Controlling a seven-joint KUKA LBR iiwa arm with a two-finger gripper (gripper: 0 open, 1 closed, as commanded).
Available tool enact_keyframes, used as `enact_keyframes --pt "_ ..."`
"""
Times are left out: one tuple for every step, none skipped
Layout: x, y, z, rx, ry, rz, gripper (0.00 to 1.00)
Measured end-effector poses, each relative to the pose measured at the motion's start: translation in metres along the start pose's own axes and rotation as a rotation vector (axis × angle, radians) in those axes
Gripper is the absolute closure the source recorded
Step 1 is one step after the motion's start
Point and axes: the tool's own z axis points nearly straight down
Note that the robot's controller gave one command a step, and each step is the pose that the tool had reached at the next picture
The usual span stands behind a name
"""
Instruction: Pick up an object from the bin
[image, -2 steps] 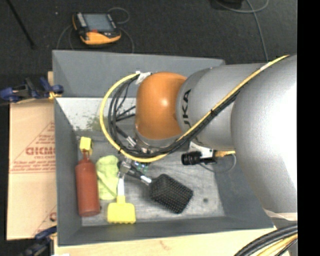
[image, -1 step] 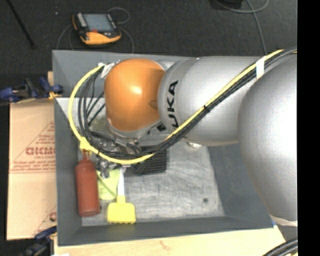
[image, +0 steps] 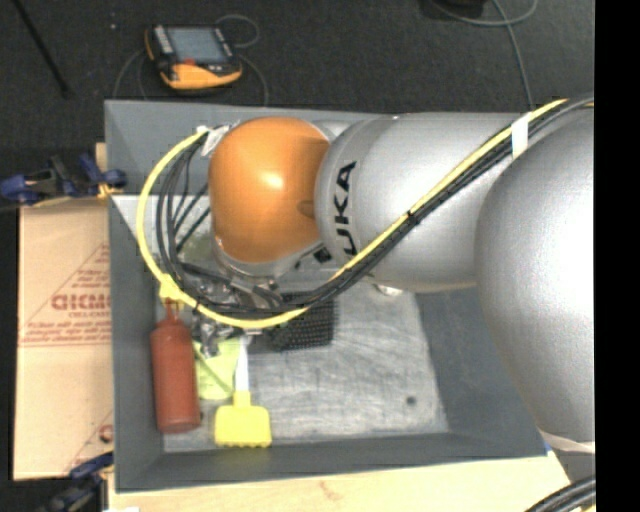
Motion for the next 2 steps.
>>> enact_keyframes --pt "-0.001 -0.007 -0.031 0.001 0.003 0.002 1.0" --pt "0.01 -0.019 -0.009 0.0 -0.009 -0.002 1.0"
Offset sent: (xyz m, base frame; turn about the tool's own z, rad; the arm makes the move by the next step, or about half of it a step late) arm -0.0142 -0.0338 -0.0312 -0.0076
